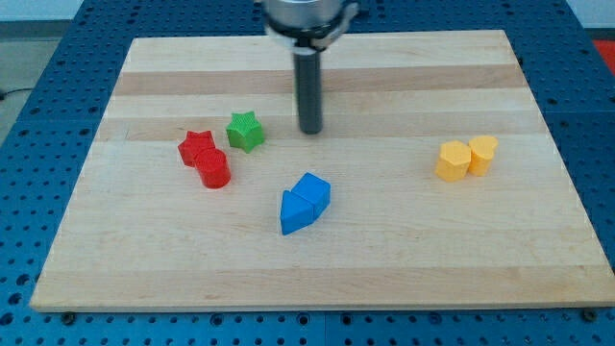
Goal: Locate the green circle at the right side of the green star
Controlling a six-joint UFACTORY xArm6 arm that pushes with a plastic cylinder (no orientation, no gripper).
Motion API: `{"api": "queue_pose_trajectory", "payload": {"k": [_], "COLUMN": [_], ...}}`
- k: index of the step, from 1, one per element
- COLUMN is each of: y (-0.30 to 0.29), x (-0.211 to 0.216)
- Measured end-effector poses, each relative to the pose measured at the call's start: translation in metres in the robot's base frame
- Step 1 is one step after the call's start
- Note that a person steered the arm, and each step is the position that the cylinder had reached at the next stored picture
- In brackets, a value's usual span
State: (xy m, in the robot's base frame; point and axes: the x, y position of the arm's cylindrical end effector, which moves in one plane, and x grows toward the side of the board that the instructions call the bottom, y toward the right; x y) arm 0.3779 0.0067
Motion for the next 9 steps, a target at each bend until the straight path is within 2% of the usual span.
{"api": "queue_pose_trajectory", "payload": {"k": [1,2,3,4,6,7,8,9], "y": [0.050,0.058,0.035,-0.010,-0.011,-0.011,-0.043,-0.072], "x": [-0.034,-0.074,-0.107,-0.107,-0.020,-0.039,-0.049,-0.031]}}
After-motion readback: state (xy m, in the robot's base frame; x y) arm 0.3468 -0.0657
